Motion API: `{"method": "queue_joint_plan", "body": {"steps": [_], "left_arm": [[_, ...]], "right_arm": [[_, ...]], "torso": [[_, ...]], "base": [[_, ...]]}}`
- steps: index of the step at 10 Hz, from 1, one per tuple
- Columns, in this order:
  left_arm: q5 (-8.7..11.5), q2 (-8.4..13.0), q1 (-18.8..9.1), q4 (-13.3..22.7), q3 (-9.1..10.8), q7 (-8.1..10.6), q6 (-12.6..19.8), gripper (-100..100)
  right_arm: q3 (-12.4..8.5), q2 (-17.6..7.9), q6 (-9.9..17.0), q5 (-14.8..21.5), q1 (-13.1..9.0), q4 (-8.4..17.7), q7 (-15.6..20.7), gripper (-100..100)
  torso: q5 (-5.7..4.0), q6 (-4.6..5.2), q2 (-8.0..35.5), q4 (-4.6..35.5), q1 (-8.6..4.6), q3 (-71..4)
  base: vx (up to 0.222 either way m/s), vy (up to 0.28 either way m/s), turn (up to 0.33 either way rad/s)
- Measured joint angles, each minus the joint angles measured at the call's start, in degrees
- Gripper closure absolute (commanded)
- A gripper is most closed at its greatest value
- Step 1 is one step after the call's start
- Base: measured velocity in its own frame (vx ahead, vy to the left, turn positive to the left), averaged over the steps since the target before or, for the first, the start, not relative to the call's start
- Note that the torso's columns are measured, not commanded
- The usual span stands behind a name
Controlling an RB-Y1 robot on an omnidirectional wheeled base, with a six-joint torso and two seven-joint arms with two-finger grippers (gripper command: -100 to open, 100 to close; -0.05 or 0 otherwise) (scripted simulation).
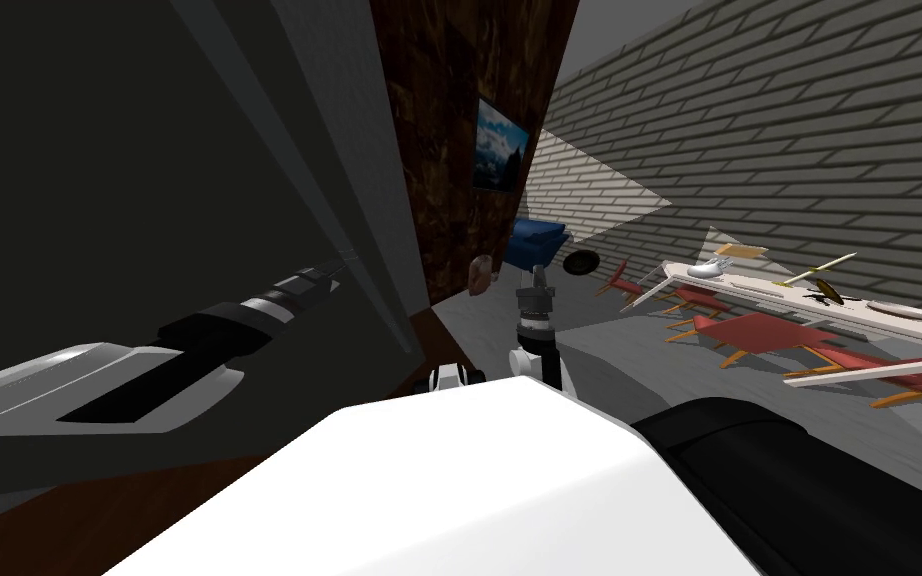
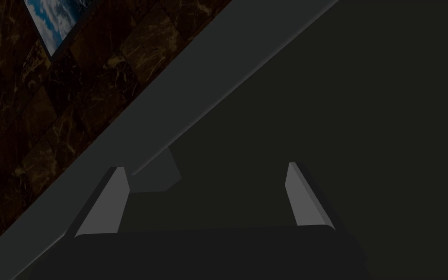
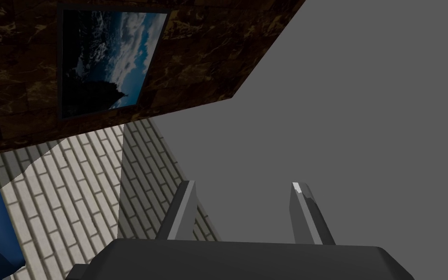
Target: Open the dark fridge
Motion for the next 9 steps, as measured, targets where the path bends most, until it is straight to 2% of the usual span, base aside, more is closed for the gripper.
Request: {"method": "queue_joint_plan", "body": {"steps": [1, 2, 3, 4, 5, 7, 9], "left_arm": [[-0.4, -0.4, -0.6, 0.1, -0.70, -0.11, 0.2, -100], [-0.6, 0.1, -0.9, -0.5, -0.93, 0.00, 1.3, -100], [-0.4, 0.7, -0.3, -1.1, -0.18, 0.15, 1.9, -100], [-0.7, 1.1, -0.5, -1.5, -0.36, 0.27, 2.7, -100], [-0.9, 1.0, 0.3, -1.6, 0.30, 0.35, 2.4, -100], [-0.3, 2.8, -0.3, -1.6, 0.26, 0.81, 3.1, -100], [-0.8, 2.6, 0.2, -2.4, 0.54, 0.68, 3.9, -100]], "right_arm": [[0.0, 0.0, 0.0, 0.0, 0.0, 0.0, 0.0, 0], [0.0, 0.0, 0.0, 0.0, 0.0, 0.0, 0.0, 0], [0.0, 0.0, 0.0, 0.0, 0.0, 0.0, 0.0, 0], [0.0, 0.0, 0.0, 0.0, 0.0, 0.0, 0.0, 0], [0.0, 0.0, 0.0, 0.0, 0.0, 0.0, 0.0, 0], [0.0, 0.0, 0.0, 0.0, 0.0, 0.0, 0.0, 0], [0.0, 0.0, 0.0, 0.0, 0.0, 0.0, 0.0, 0]], "torso": [[0.05, 0.03, 0.0, -0.1, -0.02, 0.0], [-0.03, 0.08, 0.0, -0.1, -0.13, 0.0], [-0.08, 0.05, 0.0, 0.0, -0.19, 0.0], [-0.12, 0.10, 0.0, 0.0, -0.27, 0.0], [-0.12, 0.02, 0.0, 0.0, -0.28, 0.0], [-0.26, 0.18, 0.0, 0.1, -0.36, -0.1], [-0.18, 0.15, 0.1, 0.1, -0.39, 0.0]], "base": [[0.008, -0.003, 0.005], [0.000, 0.000, 0.000], [-0.006, 0.007, 0.000], [0.008, -0.004, -0.020], [0.004, -0.009, 0.019], [-0.009, 0.005, -0.002], [0.004, -0.001, 0.001]]}}
